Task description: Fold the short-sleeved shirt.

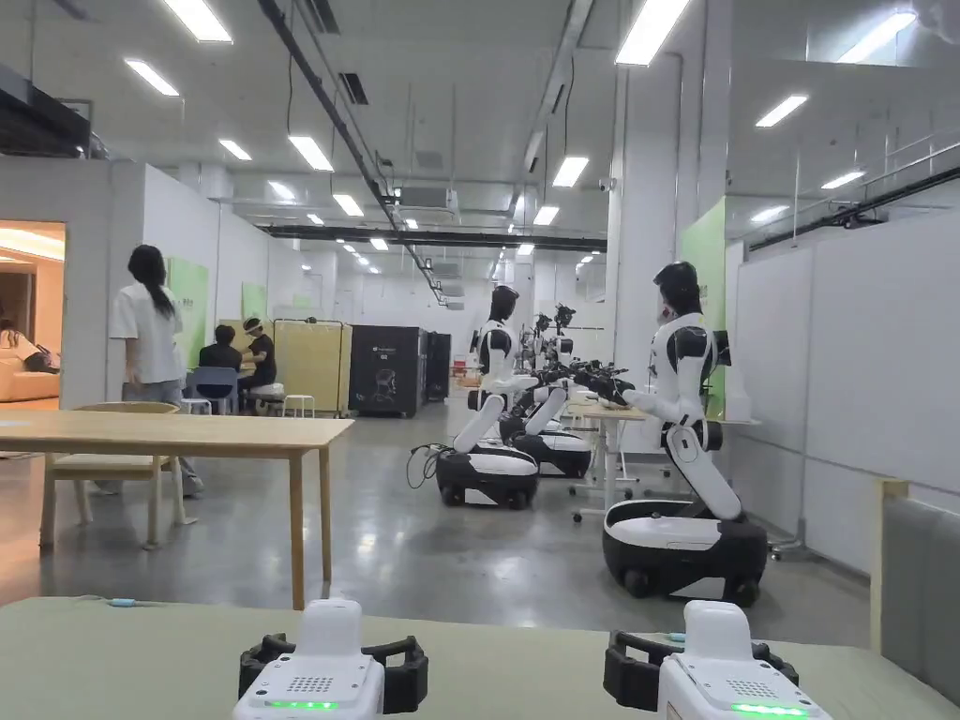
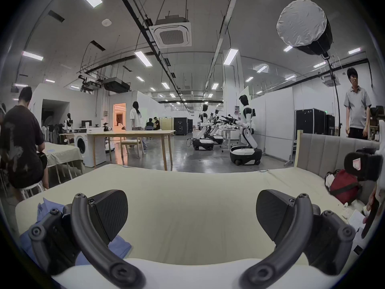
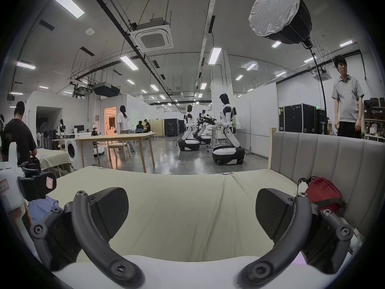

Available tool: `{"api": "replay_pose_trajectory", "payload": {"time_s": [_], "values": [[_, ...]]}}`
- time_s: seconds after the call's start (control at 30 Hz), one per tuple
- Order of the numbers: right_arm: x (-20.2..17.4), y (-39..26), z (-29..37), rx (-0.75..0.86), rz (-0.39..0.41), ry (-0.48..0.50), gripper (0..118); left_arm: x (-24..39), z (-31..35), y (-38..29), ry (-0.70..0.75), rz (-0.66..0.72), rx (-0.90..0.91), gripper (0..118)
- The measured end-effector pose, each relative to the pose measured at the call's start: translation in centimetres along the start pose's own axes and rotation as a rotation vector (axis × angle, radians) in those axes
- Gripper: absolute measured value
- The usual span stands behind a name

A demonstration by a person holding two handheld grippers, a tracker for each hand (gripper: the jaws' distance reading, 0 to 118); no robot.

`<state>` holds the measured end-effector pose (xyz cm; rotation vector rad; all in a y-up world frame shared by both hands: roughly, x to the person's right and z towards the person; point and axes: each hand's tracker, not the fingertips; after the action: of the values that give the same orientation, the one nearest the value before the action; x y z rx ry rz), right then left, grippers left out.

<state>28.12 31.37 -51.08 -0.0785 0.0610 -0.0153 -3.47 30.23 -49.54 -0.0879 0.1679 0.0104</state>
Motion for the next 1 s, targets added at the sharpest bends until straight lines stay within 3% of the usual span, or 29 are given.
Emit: {"api": "replay_pose_trajectory", "payload": {"time_s": [0.23,0.27,0.3,0.33,0.37,0.4,0.47,0.5,0.57,0.73,0.83,1.0], "values": [[-0.4,0.4,0.2,-0.002,0.070,-0.033,118,-0.6,-0.1,0.7,-0.061,0.066,-0.061,114],[-0.4,0.5,0.2,-0.004,0.076,-0.028,108,-0.7,0.1,0.7,-0.068,0.063,-0.042,91],[-0.5,0.5,0.3,0.002,0.082,-0.029,89,-0.4,0.4,0.6,-0.049,0.045,-0.006,52],[-0.6,0.5,0.4,0.011,0.089,-0.033,59,-0.1,0.6,0.8,0.000,-0.003,-0.007,8],[-0.7,0.5,0.4,0.011,0.095,-0.037,14,0.2,0.5,0.9,0.046,-0.041,-0.026,0],[-0.7,0.5,0.2,-0.005,0.099,-0.056,5,0.2,0.6,0.7,0.041,-0.028,-0.016,0],[-0.5,0.5,0.2,-0.024,0.081,-0.056,4,0.1,0.3,0.7,-0.059,0.003,-0.045,0],[-0.2,0.4,0.1,-0.027,0.053,-0.026,4,0.2,0.3,0.5,-0.041,-0.005,-0.039,0],[-0.2,0.4,0.2,-0.038,0.060,-0.052,4,0.5,0.5,0.2,-0.048,-0.031,-0.034,0],[-1.5,0.6,0.3,-0.036,0.074,-0.011,4,-0.4,1.0,0.2,-0.039,-0.050,-0.029,0],[-4.1,0.9,0.2,-0.014,0.090,0.064,4,-2.8,2.0,0.9,-0.020,-0.029,-0.024,0],[-12.2,1.4,-0.1,0.008,0.114,0.208,4,-10.1,4.6,1.4,0.123,-0.078,-0.012,0]]}}
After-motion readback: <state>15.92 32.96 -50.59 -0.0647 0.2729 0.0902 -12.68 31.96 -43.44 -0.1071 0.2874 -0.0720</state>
